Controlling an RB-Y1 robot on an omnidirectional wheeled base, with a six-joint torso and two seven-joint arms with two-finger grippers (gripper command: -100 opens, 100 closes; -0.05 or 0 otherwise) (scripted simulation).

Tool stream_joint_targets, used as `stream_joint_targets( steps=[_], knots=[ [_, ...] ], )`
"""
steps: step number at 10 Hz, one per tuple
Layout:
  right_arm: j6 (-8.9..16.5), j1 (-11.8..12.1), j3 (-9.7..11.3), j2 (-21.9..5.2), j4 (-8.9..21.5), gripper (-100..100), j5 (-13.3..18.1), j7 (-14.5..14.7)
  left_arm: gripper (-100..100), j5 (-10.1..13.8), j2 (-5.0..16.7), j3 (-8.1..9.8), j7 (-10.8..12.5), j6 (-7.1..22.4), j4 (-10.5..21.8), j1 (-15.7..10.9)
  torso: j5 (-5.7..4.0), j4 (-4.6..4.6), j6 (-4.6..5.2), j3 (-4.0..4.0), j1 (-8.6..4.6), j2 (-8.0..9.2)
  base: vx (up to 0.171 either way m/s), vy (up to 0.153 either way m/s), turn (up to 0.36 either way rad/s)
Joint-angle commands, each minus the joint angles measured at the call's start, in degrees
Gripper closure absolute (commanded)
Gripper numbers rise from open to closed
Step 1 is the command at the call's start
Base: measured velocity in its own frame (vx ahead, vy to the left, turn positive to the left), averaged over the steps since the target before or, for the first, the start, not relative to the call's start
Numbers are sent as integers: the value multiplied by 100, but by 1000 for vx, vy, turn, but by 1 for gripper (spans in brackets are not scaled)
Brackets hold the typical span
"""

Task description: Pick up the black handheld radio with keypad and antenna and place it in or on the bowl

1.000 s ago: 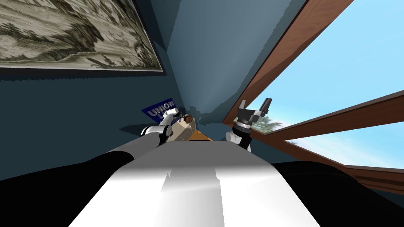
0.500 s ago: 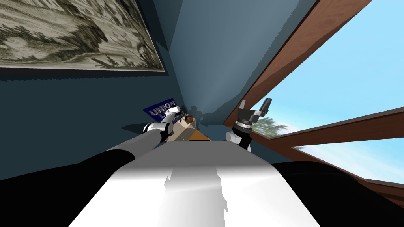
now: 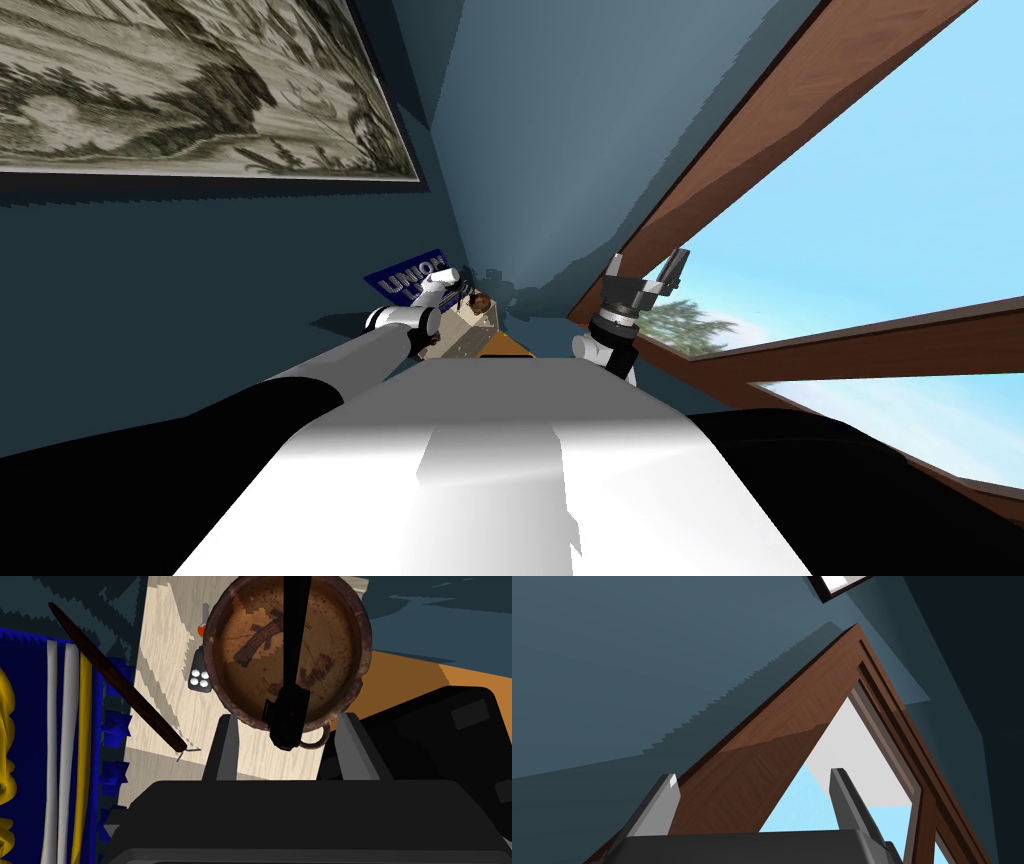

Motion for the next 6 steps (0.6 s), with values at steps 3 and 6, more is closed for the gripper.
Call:
stream_joint_targets(
  steps=[3,6],
  knots=[
    [0,0,0,0,0,0,0,0,-100,0,0,0,0,0,0,0,0,1,0,2,1,3,0,0,0],
    [0,0,0,0,0,0,0,0,-100,11,84,-49,125,229,-120,-160,0,1,0,2,1,3,-13,-4,1]
  ],
)
